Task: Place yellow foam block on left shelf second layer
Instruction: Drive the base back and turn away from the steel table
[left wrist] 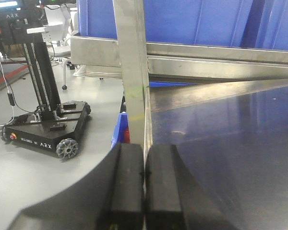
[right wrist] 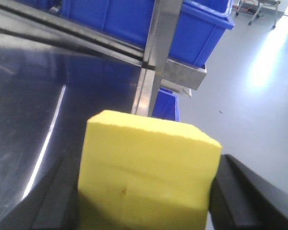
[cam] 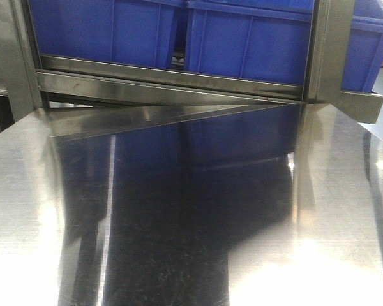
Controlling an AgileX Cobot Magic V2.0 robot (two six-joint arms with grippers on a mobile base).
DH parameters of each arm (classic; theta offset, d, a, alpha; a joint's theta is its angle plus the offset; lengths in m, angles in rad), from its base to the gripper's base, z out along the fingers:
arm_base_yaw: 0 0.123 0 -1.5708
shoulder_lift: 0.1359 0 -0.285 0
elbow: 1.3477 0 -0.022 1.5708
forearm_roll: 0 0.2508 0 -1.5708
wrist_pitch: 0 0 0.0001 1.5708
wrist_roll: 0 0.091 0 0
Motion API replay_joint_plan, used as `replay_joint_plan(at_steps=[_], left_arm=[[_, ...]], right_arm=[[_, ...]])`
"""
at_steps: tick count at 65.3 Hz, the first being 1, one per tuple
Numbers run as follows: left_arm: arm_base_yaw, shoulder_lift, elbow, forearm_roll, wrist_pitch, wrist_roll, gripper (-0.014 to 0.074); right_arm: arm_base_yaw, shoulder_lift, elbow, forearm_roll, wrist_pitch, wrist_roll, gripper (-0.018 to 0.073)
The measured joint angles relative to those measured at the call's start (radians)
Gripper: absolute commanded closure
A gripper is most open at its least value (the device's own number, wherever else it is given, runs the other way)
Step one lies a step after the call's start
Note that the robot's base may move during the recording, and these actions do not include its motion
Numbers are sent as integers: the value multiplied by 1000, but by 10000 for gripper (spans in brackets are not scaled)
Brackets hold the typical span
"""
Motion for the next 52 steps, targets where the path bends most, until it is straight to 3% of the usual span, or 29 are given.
replay_joint_plan(at_steps=[52], left_arm=[[0,0,0,0,0,0,460]], right_arm=[[2,0,0,0,53,-8,236]])
